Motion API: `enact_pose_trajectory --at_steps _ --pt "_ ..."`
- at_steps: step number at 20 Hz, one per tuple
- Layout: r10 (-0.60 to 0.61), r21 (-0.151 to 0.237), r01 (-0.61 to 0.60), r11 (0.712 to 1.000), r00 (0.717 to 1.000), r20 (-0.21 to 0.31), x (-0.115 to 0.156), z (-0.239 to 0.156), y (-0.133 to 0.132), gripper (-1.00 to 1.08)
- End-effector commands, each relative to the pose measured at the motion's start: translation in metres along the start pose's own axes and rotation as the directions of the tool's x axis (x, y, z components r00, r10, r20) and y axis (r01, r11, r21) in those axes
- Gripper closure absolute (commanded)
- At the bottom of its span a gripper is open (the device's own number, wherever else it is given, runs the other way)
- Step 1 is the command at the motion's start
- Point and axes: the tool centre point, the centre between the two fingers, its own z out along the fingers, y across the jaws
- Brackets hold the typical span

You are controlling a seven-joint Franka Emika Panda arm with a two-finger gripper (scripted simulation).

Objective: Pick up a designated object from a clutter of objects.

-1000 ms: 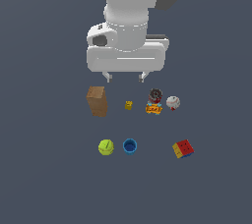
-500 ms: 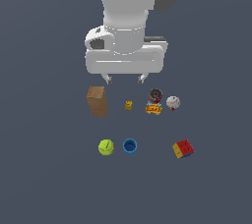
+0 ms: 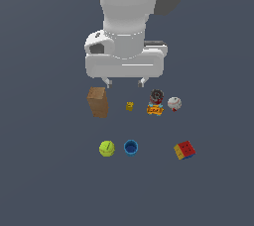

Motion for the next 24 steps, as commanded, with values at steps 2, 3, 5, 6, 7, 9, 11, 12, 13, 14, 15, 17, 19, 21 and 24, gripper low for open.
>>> enact_pose_trajectory --at_steps 2,3,5,6,7,9,11,12,13,14,15,17,19,21,24 --pt "0.004 0.0 -0.004 1.0 1.0 0.004 0.006 0.01 0.004 -0.92" --pt "0.005 0.0 -0.005 1.0 1.0 0.005 0.009 0.013 0.005 -0.92" --pt "0.008 0.0 -0.008 1.0 1.0 0.008 0.015 0.022 0.008 -0.92" --pt "0.01 0.0 -0.01 1.0 1.0 0.009 0.018 0.027 0.01 -0.92" --pt "0.012 0.0 -0.012 1.0 1.0 0.011 0.021 0.033 0.012 -0.92" --pt "0.016 0.0 -0.016 1.0 1.0 0.015 0.028 0.045 0.016 -0.92" --pt "0.021 0.0 -0.021 1.0 1.0 0.019 0.036 0.06 0.022 -0.92" --pt "0.024 0.0 -0.024 1.0 0.999 0.021 0.039 0.068 0.024 -0.92" --pt "0.027 0.0 -0.027 1.0 0.999 0.023 0.043 0.077 0.028 -0.92" --pt "0.029 0.0 -0.029 1.0 0.999 0.026 0.047 0.086 0.031 -0.92" --pt "0.032 -0.001 -0.032 0.999 0.999 0.028 0.051 0.095 0.034 -0.92" --pt "0.038 -0.001 -0.038 0.999 0.999 0.033 0.058 0.114 0.041 -0.92" --pt "0.044 -0.001 -0.044 0.999 0.998 0.038 0.064 0.134 0.048 -0.92" --pt "0.049 -0.002 -0.049 0.999 0.998 0.043 0.069 0.154 0.054 -0.92" --pt "0.057 -0.003 -0.057 0.998 0.997 0.049 0.074 0.18 0.063 -0.92"
